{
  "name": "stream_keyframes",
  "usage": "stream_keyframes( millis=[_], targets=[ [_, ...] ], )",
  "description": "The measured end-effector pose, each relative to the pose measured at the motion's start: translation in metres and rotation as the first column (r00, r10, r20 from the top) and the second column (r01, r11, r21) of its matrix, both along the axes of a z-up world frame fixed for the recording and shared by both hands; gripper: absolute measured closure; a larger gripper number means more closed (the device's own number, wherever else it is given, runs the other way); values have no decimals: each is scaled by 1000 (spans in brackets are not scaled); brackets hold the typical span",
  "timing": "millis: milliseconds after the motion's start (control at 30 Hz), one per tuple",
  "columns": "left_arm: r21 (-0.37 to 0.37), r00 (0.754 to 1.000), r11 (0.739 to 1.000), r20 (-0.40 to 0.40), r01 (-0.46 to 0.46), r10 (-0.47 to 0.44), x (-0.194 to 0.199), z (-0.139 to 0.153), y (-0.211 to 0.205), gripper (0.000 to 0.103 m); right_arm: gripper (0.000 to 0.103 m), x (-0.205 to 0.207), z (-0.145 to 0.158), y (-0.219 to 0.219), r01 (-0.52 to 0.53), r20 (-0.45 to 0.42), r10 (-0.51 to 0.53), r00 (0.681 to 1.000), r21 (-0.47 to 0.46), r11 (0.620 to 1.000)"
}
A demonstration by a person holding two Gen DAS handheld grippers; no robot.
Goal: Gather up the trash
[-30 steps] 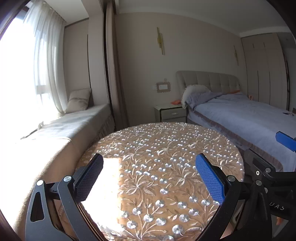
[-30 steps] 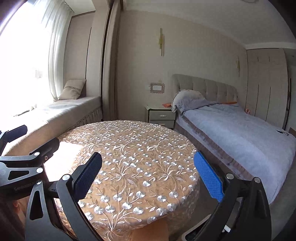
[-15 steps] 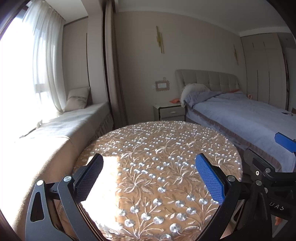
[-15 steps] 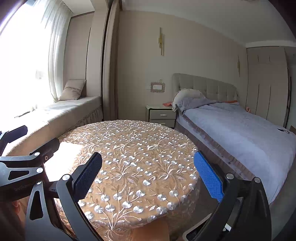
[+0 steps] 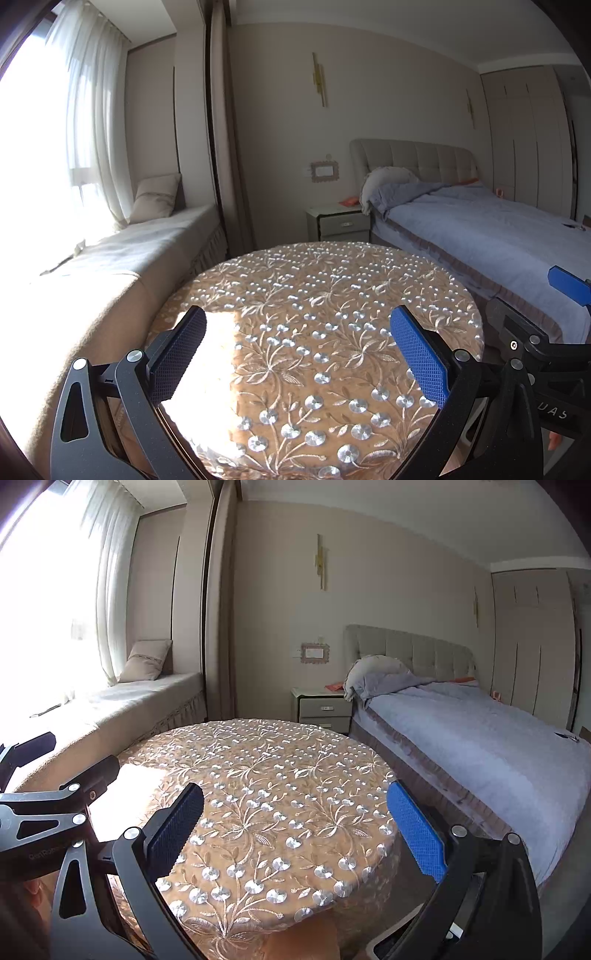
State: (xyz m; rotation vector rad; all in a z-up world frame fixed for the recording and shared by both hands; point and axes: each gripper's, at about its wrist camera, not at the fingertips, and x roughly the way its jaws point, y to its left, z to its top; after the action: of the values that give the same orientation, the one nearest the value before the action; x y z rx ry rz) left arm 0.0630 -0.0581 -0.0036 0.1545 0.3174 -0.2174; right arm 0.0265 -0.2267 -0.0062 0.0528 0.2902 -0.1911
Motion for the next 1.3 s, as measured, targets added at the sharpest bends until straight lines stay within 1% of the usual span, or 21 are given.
stream_keyframes(
  millis=[500, 767, 1000, 1300],
  targets=[
    [11, 1000, 1000, 6, -5, 5, -1, 1, -3, 5, 4, -3, 2, 1, 2, -5, -2, 1000, 1, 1000],
    [-4, 1000, 1000, -8, -3, 3, -1, 0, -2, 5, 4, -2, 2, 2, 2, -4, -2, 1000, 5, 1000],
    [-3, 1000, 1000, -3, -8, 8, -1, -1, -2, 5, 4, -2, 2, 1, 2, -4, -2, 1000, 7, 1000],
    [28, 999, 999, 35, -38, 37, -5, -2, -7, 5, 4, -1, 2, 3, 6, -11, -6, 1000, 1, 1000]
  ],
)
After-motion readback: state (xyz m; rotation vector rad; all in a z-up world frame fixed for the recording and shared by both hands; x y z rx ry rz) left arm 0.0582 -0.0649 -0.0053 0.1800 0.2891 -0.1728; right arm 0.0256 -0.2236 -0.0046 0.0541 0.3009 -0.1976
